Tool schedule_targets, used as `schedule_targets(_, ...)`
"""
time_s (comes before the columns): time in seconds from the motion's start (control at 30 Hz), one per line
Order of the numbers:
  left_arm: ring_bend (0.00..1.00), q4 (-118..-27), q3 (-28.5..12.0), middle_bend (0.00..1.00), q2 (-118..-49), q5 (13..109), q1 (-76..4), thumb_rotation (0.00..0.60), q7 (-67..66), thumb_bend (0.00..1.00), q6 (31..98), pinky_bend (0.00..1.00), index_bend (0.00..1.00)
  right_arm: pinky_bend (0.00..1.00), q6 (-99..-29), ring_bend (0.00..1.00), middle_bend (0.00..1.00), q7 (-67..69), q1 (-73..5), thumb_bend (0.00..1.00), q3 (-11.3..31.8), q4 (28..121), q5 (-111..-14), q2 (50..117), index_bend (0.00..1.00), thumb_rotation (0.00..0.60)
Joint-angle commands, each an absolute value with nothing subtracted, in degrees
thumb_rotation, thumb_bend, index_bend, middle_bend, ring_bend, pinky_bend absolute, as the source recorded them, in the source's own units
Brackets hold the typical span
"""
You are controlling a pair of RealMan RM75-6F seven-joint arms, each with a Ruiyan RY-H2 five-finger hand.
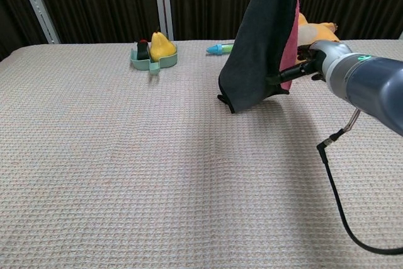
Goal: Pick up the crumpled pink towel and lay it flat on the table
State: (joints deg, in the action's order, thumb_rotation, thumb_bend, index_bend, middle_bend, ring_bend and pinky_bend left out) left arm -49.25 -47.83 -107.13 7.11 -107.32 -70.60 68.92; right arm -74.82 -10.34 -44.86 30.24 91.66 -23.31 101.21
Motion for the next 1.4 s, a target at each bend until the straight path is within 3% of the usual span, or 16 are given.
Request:
schedule_targets(0.03, 0.03, -49.5, -47.7, 0.29, -107.0, 7.0, -107.0, 0.6, -70.7, 0.71, 69.0, 0.07, 0.92, 0.01, -75.5, 0.0, 0.14, -9.3, -44.3, 0.33, 30.7, 91.0, -24.7, 101.8, 0.43, 0.6)
schedule_targets(0.2, 0.03, -50.1, -47.5, 0.29, -106.8, 6.9, -106.6, 0.6, -70.8, 0.71, 69.3, 0.07, 0.92, 0.01, -75.8, 0.0, 0.18, -8.8, -43.4, 0.37, 30.8, 90.6, -26.4, 102.1, 0.5, 0.6)
schedule_targets(0.4, 0.03, -51.0, -47.4, 0.29, -106.5, 7.0, -106.4, 0.6, -70.9, 0.71, 69.7, 0.07, 0.92, 0.01, -75.6, 0.0, 0.19, -8.9, -42.7, 0.4, 31.2, 91.0, -27.3, 101.9, 0.51, 0.6)
schedule_targets(0.77, 0.03, -52.4, -46.8, 0.3, -104.9, 7.1, -104.8, 0.6, -71.4, 0.71, 70.9, 0.07, 0.92, 0.01, -74.4, 0.0, 0.19, -9.7, -40.1, 0.41, 31.4, 91.8, -27.0, 99.6, 0.32, 0.6)
schedule_targets(1.0, 0.03, -53.7, -46.7, 0.3, -104.2, 6.8, -103.5, 0.6, -71.1, 0.71, 71.3, 0.07, 0.92, 0.01, -73.5, 0.0, 0.19, -9.2, -39.4, 0.54, 31.8, 92.1, -27.5, 99.3, 0.46, 0.6)
schedule_targets(1.4, 0.03, -55.5, -45.9, 0.3, -103.2, 6.6, -101.8, 0.6, -71.1, 0.71, 71.7, 0.07, 0.92, 0.01, -73.7, 0.0, 0.19, -8.7, -38.6, 0.61, 32.3, 92.6, -29.2, 99.1, 0.49, 0.6)
